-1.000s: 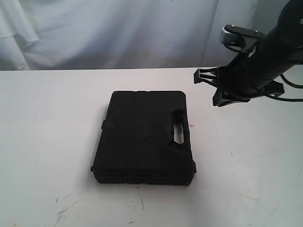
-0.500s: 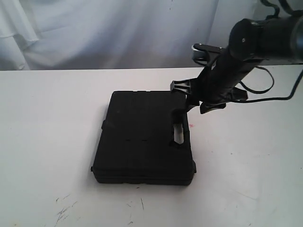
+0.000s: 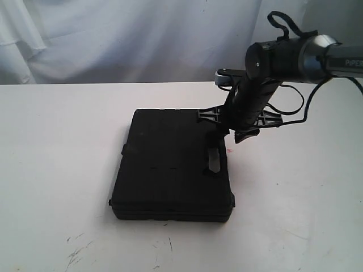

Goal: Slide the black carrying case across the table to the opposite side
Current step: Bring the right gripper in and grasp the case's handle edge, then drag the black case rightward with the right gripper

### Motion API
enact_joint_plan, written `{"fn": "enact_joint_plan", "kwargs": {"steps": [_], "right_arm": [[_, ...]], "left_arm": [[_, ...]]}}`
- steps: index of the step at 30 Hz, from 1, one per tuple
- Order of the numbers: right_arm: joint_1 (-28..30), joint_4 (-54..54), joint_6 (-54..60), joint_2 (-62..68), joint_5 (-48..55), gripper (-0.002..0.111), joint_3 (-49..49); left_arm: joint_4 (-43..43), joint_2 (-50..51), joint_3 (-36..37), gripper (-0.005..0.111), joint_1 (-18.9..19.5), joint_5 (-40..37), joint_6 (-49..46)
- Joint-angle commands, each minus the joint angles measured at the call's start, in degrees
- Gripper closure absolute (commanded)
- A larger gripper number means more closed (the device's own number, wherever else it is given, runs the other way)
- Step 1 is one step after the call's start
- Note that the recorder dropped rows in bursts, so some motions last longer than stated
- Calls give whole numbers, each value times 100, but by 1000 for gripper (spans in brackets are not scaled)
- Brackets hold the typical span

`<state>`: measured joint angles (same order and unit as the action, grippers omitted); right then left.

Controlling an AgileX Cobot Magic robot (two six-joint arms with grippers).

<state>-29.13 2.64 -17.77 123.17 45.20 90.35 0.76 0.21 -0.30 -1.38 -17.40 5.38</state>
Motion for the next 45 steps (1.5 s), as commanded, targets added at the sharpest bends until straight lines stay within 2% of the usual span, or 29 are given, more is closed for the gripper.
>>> {"fn": "enact_joint_plan", "kwargs": {"steps": [1, 8, 18, 25, 35, 45], "right_arm": [[-57, -70, 24, 174, -4, 68, 113], [-57, -70, 24, 360, -59, 68, 113], [-57, -70, 32, 360, -49, 83, 113], [-57, -128, 0, 360, 157, 108, 113], [16, -412, 0, 360, 572, 108, 113], [545, -839, 69, 360, 1148, 108, 113]], "left_arm": [[-23, -21, 30, 107, 14, 63, 5], [-23, -21, 30, 107, 14, 63, 5], [-23, -21, 30, 107, 14, 63, 5], [-23, -21, 30, 107, 14, 63, 5], [-23, -21, 30, 107, 14, 63, 5], [-23, -21, 30, 107, 14, 63, 5]]}}
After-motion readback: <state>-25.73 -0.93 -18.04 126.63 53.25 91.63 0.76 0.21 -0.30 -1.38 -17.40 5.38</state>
